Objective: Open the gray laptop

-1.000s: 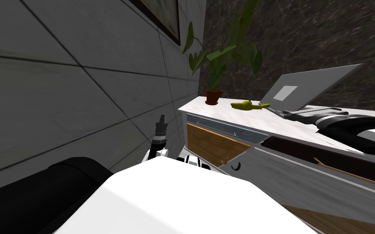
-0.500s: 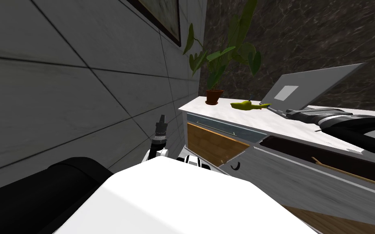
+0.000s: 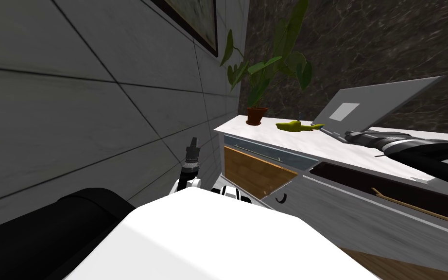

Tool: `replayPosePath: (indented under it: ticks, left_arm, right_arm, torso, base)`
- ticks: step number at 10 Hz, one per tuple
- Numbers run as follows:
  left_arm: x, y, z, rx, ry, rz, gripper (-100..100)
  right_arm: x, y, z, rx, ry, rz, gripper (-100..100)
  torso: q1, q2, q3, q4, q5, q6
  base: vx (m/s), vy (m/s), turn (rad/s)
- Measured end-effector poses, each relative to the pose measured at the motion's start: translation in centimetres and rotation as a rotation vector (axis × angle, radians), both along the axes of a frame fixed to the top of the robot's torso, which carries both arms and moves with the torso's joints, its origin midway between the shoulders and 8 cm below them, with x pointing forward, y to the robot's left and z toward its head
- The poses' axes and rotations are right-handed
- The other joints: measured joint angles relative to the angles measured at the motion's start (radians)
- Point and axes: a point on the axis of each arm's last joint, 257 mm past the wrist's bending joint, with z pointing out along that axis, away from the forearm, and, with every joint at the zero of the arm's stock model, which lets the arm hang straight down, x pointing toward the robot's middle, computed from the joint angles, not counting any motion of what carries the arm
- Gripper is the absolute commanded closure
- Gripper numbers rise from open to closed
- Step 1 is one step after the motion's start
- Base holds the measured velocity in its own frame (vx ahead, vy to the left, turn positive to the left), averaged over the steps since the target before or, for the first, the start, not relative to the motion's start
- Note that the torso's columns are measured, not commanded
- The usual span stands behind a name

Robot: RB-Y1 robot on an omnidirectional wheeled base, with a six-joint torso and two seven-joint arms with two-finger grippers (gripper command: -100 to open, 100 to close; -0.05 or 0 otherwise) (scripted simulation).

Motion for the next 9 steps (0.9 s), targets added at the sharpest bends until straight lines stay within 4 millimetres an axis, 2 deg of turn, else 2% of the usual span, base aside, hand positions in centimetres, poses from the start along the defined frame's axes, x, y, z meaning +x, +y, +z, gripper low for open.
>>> replayPosePath:
  ticks: [9]
  left_arm:
    - [0.0,0.0,0.0,0.0,0.0,0.0,0]
  right_arm:
    - [-0.1,-1.3,-0.7,0.399,-0.141,-0.026,100]
  torso:
    - [-0.004,-0.002,-0.001,-0.002,-0.003,-0.001]
  base:
    - [-0.021,-0.016,0.03]
